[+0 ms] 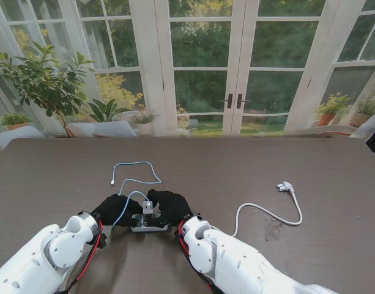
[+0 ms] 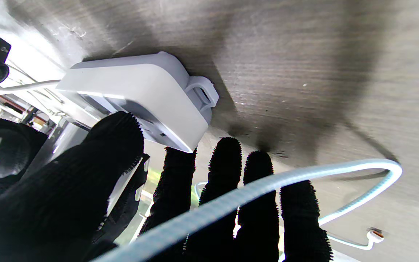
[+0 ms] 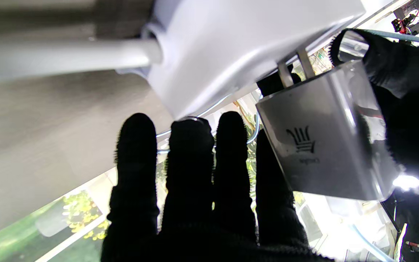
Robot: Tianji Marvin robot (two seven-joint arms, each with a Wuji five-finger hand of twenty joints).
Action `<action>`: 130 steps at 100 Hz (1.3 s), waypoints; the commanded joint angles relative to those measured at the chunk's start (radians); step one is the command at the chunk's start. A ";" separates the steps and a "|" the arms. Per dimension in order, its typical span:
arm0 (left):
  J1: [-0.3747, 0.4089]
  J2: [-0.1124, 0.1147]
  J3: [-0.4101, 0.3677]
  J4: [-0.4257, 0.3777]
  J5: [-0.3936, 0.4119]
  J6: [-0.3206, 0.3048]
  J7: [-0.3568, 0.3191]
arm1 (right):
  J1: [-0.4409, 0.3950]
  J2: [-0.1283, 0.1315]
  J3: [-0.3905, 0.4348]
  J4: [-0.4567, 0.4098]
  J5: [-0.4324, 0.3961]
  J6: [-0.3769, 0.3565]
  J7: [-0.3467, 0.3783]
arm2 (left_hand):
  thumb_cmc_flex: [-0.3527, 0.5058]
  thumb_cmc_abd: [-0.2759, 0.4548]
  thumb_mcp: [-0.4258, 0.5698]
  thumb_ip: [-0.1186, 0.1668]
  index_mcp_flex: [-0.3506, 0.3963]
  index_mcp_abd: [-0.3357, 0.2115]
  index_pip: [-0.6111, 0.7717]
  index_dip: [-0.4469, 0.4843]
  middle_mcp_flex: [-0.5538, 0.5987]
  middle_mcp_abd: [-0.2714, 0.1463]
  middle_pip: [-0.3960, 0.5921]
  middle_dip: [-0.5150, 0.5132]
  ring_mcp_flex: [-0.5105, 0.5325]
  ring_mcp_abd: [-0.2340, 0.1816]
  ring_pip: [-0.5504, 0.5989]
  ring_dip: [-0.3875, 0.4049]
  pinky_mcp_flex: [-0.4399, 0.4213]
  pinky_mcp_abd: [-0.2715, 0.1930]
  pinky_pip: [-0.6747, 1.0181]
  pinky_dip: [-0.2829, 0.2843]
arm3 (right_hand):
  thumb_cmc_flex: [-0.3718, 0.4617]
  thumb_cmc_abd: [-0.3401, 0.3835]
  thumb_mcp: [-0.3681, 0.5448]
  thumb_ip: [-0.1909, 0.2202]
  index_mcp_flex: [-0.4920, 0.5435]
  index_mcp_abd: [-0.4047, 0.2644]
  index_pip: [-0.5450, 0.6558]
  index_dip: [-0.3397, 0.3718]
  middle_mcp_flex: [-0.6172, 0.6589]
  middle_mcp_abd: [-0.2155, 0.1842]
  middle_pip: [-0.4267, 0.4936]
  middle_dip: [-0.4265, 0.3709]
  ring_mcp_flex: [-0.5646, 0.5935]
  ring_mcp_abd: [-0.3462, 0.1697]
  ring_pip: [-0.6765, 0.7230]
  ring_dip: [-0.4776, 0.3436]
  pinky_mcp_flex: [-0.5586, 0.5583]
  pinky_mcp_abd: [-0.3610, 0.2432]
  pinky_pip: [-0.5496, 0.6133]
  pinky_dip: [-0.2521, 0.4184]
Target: Set up the charging station
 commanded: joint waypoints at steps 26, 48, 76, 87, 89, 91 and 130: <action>0.005 -0.003 0.010 0.019 -0.002 0.000 -0.024 | -0.009 -0.012 0.007 0.018 0.010 -0.025 -0.001 | -0.013 0.003 -0.013 0.022 0.018 0.007 0.001 0.009 0.025 0.009 0.009 0.019 0.037 0.026 0.028 -0.002 -0.005 -0.009 0.035 0.014 | -0.099 0.108 -0.048 -0.010 -0.011 -0.034 -0.172 0.019 -0.048 -0.014 0.014 -0.011 -0.035 0.092 -0.018 -1.058 -0.026 0.037 -0.037 0.026; 0.003 -0.003 0.013 0.023 -0.002 -0.002 -0.024 | -0.011 -0.016 0.017 0.024 0.018 -0.041 -0.017 | -0.014 0.001 -0.012 0.022 0.017 0.008 0.001 0.009 0.025 0.009 0.009 0.020 0.037 0.028 0.029 -0.002 -0.004 -0.009 0.036 0.013 | -0.114 0.203 -0.081 -0.002 0.010 -0.053 -0.151 0.030 -0.051 -0.007 0.015 -0.011 -0.038 0.101 -0.011 -1.058 -0.028 0.050 -0.038 0.038; 0.001 -0.003 0.015 0.026 -0.004 -0.001 -0.024 | -0.010 -0.021 0.025 0.027 0.027 -0.056 -0.024 | -0.017 0.004 -0.012 0.021 0.017 0.005 0.001 0.009 0.025 0.007 0.008 0.021 0.038 0.027 0.030 -0.002 -0.005 -0.010 0.036 0.012 | -0.110 0.254 -0.101 0.007 0.034 -0.066 -0.138 0.037 -0.034 -0.002 0.020 -0.011 -0.027 0.104 -0.001 -1.057 -0.019 0.058 -0.032 0.050; 0.001 -0.003 0.015 0.027 -0.003 -0.001 -0.024 | -0.008 -0.027 0.025 0.039 0.028 -0.072 -0.034 | -0.018 0.006 -0.014 0.021 0.017 0.005 0.000 0.009 0.026 0.009 0.008 0.021 0.037 0.027 0.029 -0.002 -0.005 -0.010 0.036 0.012 | -0.085 0.291 -0.103 0.015 0.089 -0.094 -0.113 0.048 -0.005 -0.001 0.026 -0.008 -0.012 0.103 0.004 -1.058 -0.008 0.060 -0.026 0.053; 0.001 -0.003 0.015 0.028 -0.003 -0.001 -0.023 | -0.008 -0.029 0.025 0.043 0.028 -0.076 -0.038 | -0.017 0.008 -0.014 0.022 0.017 0.007 0.000 0.009 0.025 0.010 0.008 0.021 0.037 0.028 0.029 -0.002 -0.006 -0.010 0.036 0.012 | -0.080 0.300 -0.103 0.016 0.097 -0.095 -0.110 0.049 0.000 -0.002 0.028 -0.007 -0.010 0.104 0.004 -1.058 -0.008 0.060 -0.025 0.054; 0.001 -0.003 0.015 0.028 -0.003 -0.002 -0.023 | -0.008 -0.031 0.025 0.045 0.028 -0.079 -0.041 | -0.019 0.008 -0.015 0.021 0.016 0.006 0.000 0.009 0.025 0.008 0.008 0.021 0.037 0.028 0.030 -0.002 -0.006 -0.010 0.036 0.012 | -0.076 0.308 -0.102 0.018 0.104 -0.093 -0.106 0.051 0.007 -0.002 0.030 -0.006 -0.005 0.103 0.006 -1.058 -0.006 0.060 -0.024 0.054; -0.002 -0.003 0.015 0.035 -0.005 -0.004 -0.020 | -0.008 -0.037 0.025 0.054 0.020 -0.107 -0.069 | -0.015 0.014 -0.020 0.022 0.014 0.006 -0.001 0.008 0.026 0.008 0.007 0.020 0.037 0.026 0.029 -0.002 -0.005 -0.010 0.036 0.012 | 0.017 0.447 -0.057 0.015 0.247 -0.122 -0.035 -0.008 0.148 -0.010 0.037 0.038 0.066 0.091 0.008 -1.057 0.032 0.060 0.011 0.044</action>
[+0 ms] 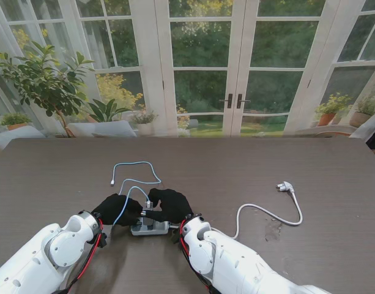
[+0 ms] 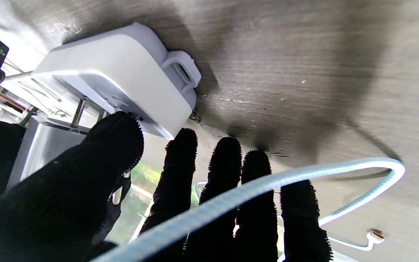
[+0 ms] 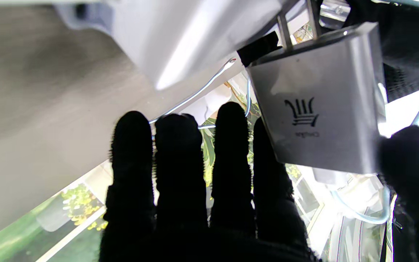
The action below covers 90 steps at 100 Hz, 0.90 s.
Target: Set up the charging station
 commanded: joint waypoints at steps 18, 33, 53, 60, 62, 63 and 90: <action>0.011 -0.003 0.005 0.021 0.001 -0.001 -0.025 | -0.003 0.001 -0.002 -0.011 -0.017 -0.009 0.002 | -0.016 0.013 -0.021 0.022 0.016 0.006 -0.001 0.006 0.023 0.009 0.008 0.010 0.039 0.045 -0.007 -0.017 -0.005 -0.009 0.036 0.012 | 0.121 0.053 0.081 -0.031 0.085 -0.148 0.005 -0.093 0.052 -0.017 0.009 0.033 0.047 -0.022 0.023 -0.997 0.023 0.009 0.049 0.001; 0.013 -0.003 0.003 0.021 0.000 0.000 -0.026 | 0.002 -0.006 -0.009 0.012 -0.032 -0.029 -0.024 | -0.018 0.014 -0.022 0.022 0.016 0.007 -0.001 0.006 0.025 0.010 0.008 0.010 0.038 0.046 -0.007 -0.017 -0.006 -0.009 0.036 0.012 | 0.147 0.016 0.100 -0.060 0.106 -0.148 0.022 -0.116 0.071 -0.019 0.009 0.035 0.064 -0.032 0.029 -0.994 0.034 0.004 0.060 -0.001; 0.015 -0.002 -0.001 0.019 0.003 0.000 -0.029 | 0.008 -0.015 -0.016 0.041 -0.054 -0.055 -0.068 | -0.023 0.012 -0.026 0.021 0.014 0.007 -0.002 0.006 0.023 0.012 0.007 0.010 0.036 0.047 -0.008 -0.017 -0.009 -0.007 0.034 0.012 | 0.214 -0.062 0.144 -0.122 0.138 -0.185 0.083 -0.196 0.135 -0.030 0.000 0.034 0.102 -0.051 0.043 -0.990 0.060 -0.014 0.089 -0.005; 0.014 -0.002 -0.001 0.020 0.002 -0.002 -0.029 | 0.011 -0.022 -0.019 0.058 -0.059 -0.066 -0.085 | -0.026 0.012 -0.027 0.021 0.015 0.007 -0.002 0.006 0.024 0.010 0.007 0.010 0.036 0.046 -0.008 -0.017 -0.009 -0.007 0.034 0.012 | 0.220 -0.068 0.150 -0.125 0.148 -0.192 0.090 -0.204 0.148 -0.034 -0.001 0.035 0.111 -0.056 0.045 -0.989 0.066 -0.018 0.094 -0.006; 0.013 -0.002 -0.001 0.021 0.003 -0.002 -0.029 | 0.012 -0.023 -0.020 0.062 -0.061 -0.069 -0.090 | -0.025 0.011 -0.027 0.021 0.015 0.007 -0.002 0.006 0.024 0.010 0.007 0.010 0.037 0.046 -0.008 -0.017 -0.009 -0.007 0.034 0.012 | 0.222 -0.071 0.152 -0.126 0.152 -0.196 0.093 -0.206 0.154 -0.036 -0.002 0.035 0.114 -0.055 0.046 -0.989 0.068 -0.020 0.096 -0.006; 0.013 -0.002 -0.001 0.021 0.003 -0.003 -0.029 | 0.012 -0.024 -0.021 0.064 -0.061 -0.070 -0.092 | -0.026 0.011 -0.027 0.021 0.015 0.007 -0.002 0.006 0.023 0.011 0.007 0.010 0.038 0.045 -0.008 -0.017 -0.009 -0.007 0.034 0.012 | 0.223 -0.071 0.153 -0.126 0.154 -0.197 0.094 -0.207 0.157 -0.037 -0.002 0.035 0.116 -0.056 0.047 -0.988 0.068 -0.020 0.096 -0.006; 0.010 -0.002 0.002 0.025 0.002 -0.005 -0.028 | 0.018 -0.032 -0.028 0.094 -0.073 -0.093 -0.119 | -0.029 0.008 -0.027 0.020 0.013 0.008 -0.004 0.006 0.022 0.011 0.006 0.010 0.036 0.045 -0.008 -0.017 -0.010 -0.008 0.033 0.012 | 0.286 -0.098 0.206 -0.128 0.235 -0.266 0.152 -0.236 0.267 -0.062 -0.010 0.041 0.178 -0.080 0.073 -0.977 0.114 -0.042 0.121 -0.015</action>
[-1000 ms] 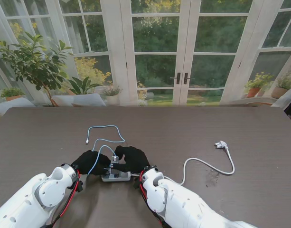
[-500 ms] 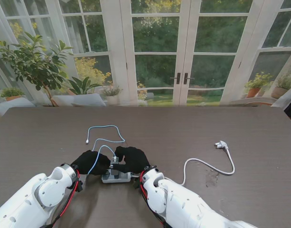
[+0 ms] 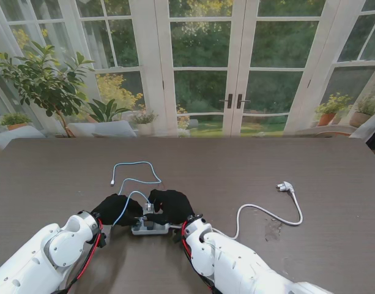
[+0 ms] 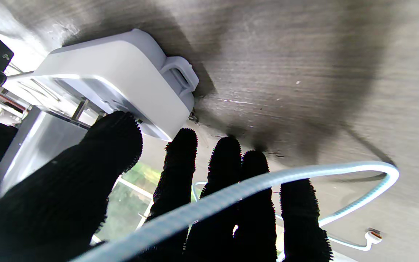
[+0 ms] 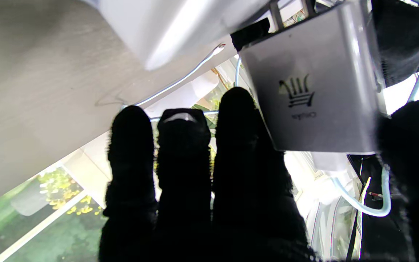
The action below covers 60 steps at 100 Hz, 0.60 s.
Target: Set up the charging station
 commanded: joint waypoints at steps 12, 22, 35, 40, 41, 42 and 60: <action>0.008 -0.001 0.009 0.022 0.002 0.000 -0.028 | 0.001 -0.005 -0.008 0.007 -0.011 -0.013 0.008 | -0.030 0.010 -0.019 0.020 0.013 0.009 -0.004 0.006 0.020 0.011 0.006 0.006 0.035 0.064 -0.010 -0.017 -0.010 -0.008 0.033 0.012 | 0.172 0.012 0.243 0.033 0.171 -0.291 0.159 0.078 0.085 -0.035 0.004 0.038 0.076 -0.055 0.058 -0.958 0.061 -0.083 0.058 -0.016; 0.008 -0.002 0.011 0.023 0.000 0.001 -0.028 | 0.000 0.001 -0.008 -0.005 -0.014 -0.010 0.016 | -0.031 0.011 -0.020 0.020 0.011 0.010 -0.005 0.005 0.020 0.011 0.006 0.006 0.035 0.064 -0.011 -0.017 -0.011 -0.009 0.032 0.012 | 0.178 -0.009 0.269 0.026 0.197 -0.289 0.153 0.115 0.122 -0.032 0.008 0.071 0.078 -0.068 0.144 -0.923 0.110 -0.133 0.073 -0.024; 0.009 -0.001 0.009 0.022 0.002 0.001 -0.029 | -0.005 0.012 -0.004 -0.028 -0.016 -0.007 0.033 | -0.031 0.012 -0.022 0.020 0.012 0.010 -0.005 0.005 0.019 0.010 0.005 0.006 0.034 0.063 -0.011 -0.017 -0.011 -0.010 0.032 0.012 | 0.187 -0.028 0.290 0.023 0.213 -0.285 0.146 0.146 0.145 -0.023 0.004 0.094 0.082 -0.074 0.203 -0.908 0.148 -0.165 0.078 -0.026; 0.009 -0.001 0.008 0.021 0.003 0.001 -0.030 | -0.005 0.015 -0.005 -0.032 -0.019 -0.008 0.035 | -0.032 0.013 -0.023 0.020 0.010 0.011 -0.006 0.005 0.019 0.010 0.006 0.006 0.034 0.063 -0.011 -0.017 -0.011 -0.010 0.032 0.012 | 0.189 -0.036 0.299 0.020 0.215 -0.284 0.144 0.159 0.152 -0.020 0.001 0.104 0.081 -0.076 0.220 -0.905 0.159 -0.172 0.075 -0.028; 0.009 -0.001 0.008 0.021 0.003 0.001 -0.030 | -0.006 0.016 -0.005 -0.033 -0.020 -0.008 0.036 | -0.032 0.013 -0.023 0.020 0.010 0.010 -0.006 0.005 0.018 0.010 0.005 0.006 0.034 0.063 -0.011 -0.017 -0.011 -0.010 0.032 0.012 | 0.189 -0.036 0.300 0.020 0.216 -0.284 0.144 0.161 0.154 -0.020 0.001 0.105 0.082 -0.077 0.222 -0.904 0.161 -0.173 0.075 -0.028; 0.009 -0.001 0.008 0.021 0.003 0.001 -0.030 | -0.006 0.017 -0.006 -0.034 -0.021 -0.008 0.037 | -0.032 0.013 -0.023 0.020 0.010 0.011 -0.006 0.005 0.018 0.012 0.005 0.006 0.033 0.063 -0.012 -0.017 -0.011 -0.010 0.032 0.012 | 0.189 -0.037 0.301 0.020 0.217 -0.283 0.144 0.162 0.155 -0.021 0.002 0.107 0.082 -0.078 0.225 -0.904 0.162 -0.174 0.075 -0.028; 0.010 0.000 0.006 0.020 0.005 0.001 -0.030 | -0.009 0.023 -0.008 -0.040 -0.029 -0.014 0.039 | -0.032 0.017 -0.027 0.020 0.011 0.010 -0.007 0.005 0.016 0.012 0.004 0.005 0.032 0.064 -0.012 -0.017 -0.012 -0.011 0.031 0.012 | 0.194 -0.051 0.317 0.015 0.235 -0.270 0.135 0.201 0.181 -0.014 -0.002 0.139 0.081 -0.079 0.289 -0.884 0.194 -0.176 0.075 -0.025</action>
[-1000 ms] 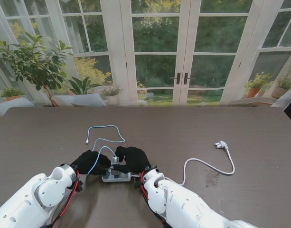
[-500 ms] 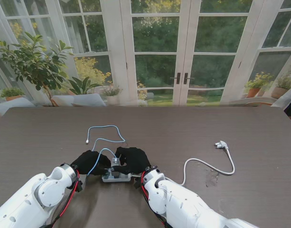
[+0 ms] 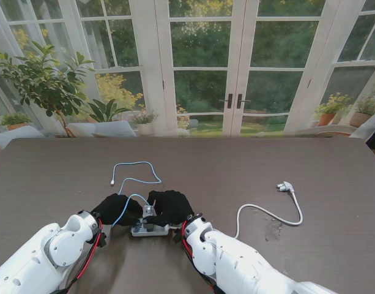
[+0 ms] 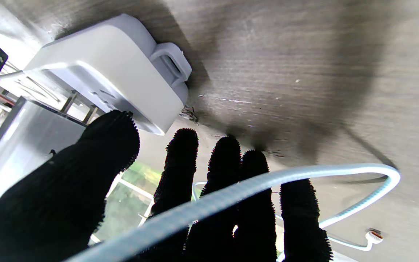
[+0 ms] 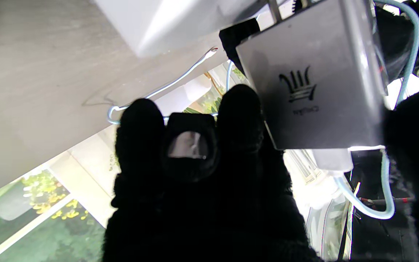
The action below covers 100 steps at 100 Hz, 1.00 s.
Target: Set up the charging station
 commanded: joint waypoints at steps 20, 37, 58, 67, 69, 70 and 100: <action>0.018 0.000 0.000 0.013 0.008 0.003 -0.030 | -0.013 -0.003 -0.009 0.010 -0.020 -0.018 -0.015 | -0.023 0.017 -0.015 0.020 0.011 0.002 -0.007 0.005 0.018 0.014 -0.003 -0.004 0.032 0.066 -0.024 -0.021 -0.013 -0.011 0.031 0.012 | 0.203 0.020 0.293 0.038 0.215 -0.268 0.120 0.133 0.089 0.009 -0.016 0.031 0.024 -0.009 0.078 -0.872 0.045 -0.036 0.040 -0.001; 0.018 0.000 -0.001 0.013 0.009 0.002 -0.030 | -0.012 -0.014 -0.023 0.037 -0.042 -0.029 -0.065 | -0.024 0.017 -0.017 0.020 0.011 0.003 -0.008 0.005 0.017 0.013 -0.004 -0.004 0.032 0.065 -0.024 -0.021 -0.013 -0.011 0.031 0.012 | 0.222 0.009 0.289 0.041 0.247 -0.255 0.088 0.155 0.121 0.020 -0.039 0.044 0.022 -0.010 0.119 -0.855 0.076 -0.029 0.040 0.003; 0.018 0.000 -0.001 0.013 0.009 0.002 -0.031 | -0.007 -0.014 -0.042 0.049 -0.075 -0.023 -0.109 | -0.026 0.014 -0.018 0.020 0.005 0.003 -0.011 0.005 0.015 0.014 -0.004 -0.004 0.031 0.064 -0.025 -0.021 -0.015 -0.010 0.030 0.013 | 0.226 0.004 0.287 0.042 0.258 -0.258 0.075 0.162 0.128 0.019 -0.051 0.047 0.021 -0.006 0.119 -0.855 0.079 -0.032 0.036 0.003; 0.020 0.002 -0.001 0.008 0.008 0.002 -0.039 | -0.005 -0.011 -0.049 0.048 -0.088 -0.021 -0.118 | -0.036 -0.016 -0.018 0.019 -0.009 0.013 -0.020 0.001 0.007 0.019 -0.005 -0.003 0.024 0.071 -0.023 -0.018 -0.020 -0.005 0.036 0.019 | 0.221 0.012 0.285 0.042 0.257 -0.262 0.070 0.168 0.127 0.015 -0.054 0.051 0.022 -0.012 0.114 -0.857 0.077 -0.036 0.033 0.004; 0.020 0.002 -0.001 0.006 0.008 0.001 -0.042 | -0.005 -0.011 -0.050 0.049 -0.089 -0.021 -0.120 | -0.044 -0.026 -0.019 0.018 -0.015 0.015 -0.024 0.000 0.005 0.019 -0.003 -0.001 0.022 0.073 -0.020 -0.016 -0.021 -0.004 0.038 0.022 | 0.221 0.012 0.285 0.042 0.257 -0.262 0.069 0.170 0.127 0.012 -0.055 0.052 0.022 -0.014 0.115 -0.857 0.078 -0.037 0.032 0.004; 0.020 0.003 -0.001 0.005 0.008 -0.001 -0.043 | -0.005 -0.012 -0.050 0.049 -0.090 -0.021 -0.121 | -0.047 -0.030 -0.020 0.017 -0.018 0.015 -0.025 0.000 0.004 0.019 -0.003 -0.001 0.022 0.072 -0.020 -0.015 -0.022 -0.004 0.038 0.023 | 0.220 0.012 0.285 0.042 0.257 -0.263 0.069 0.170 0.127 0.012 -0.055 0.052 0.022 -0.015 0.115 -0.857 0.078 -0.037 0.032 0.004; 0.015 0.013 0.023 -0.022 0.087 -0.026 -0.041 | -0.011 -0.008 -0.041 0.034 -0.081 -0.006 -0.108 | -0.024 -0.122 0.023 0.007 -0.043 0.008 0.190 0.159 -0.012 0.006 0.153 0.195 0.041 0.086 0.123 0.101 0.002 -0.005 0.141 0.136 | 0.219 0.014 0.283 0.042 0.255 -0.265 0.064 0.177 0.125 0.013 -0.058 0.057 0.022 -0.013 0.108 -0.859 0.076 -0.039 0.030 0.006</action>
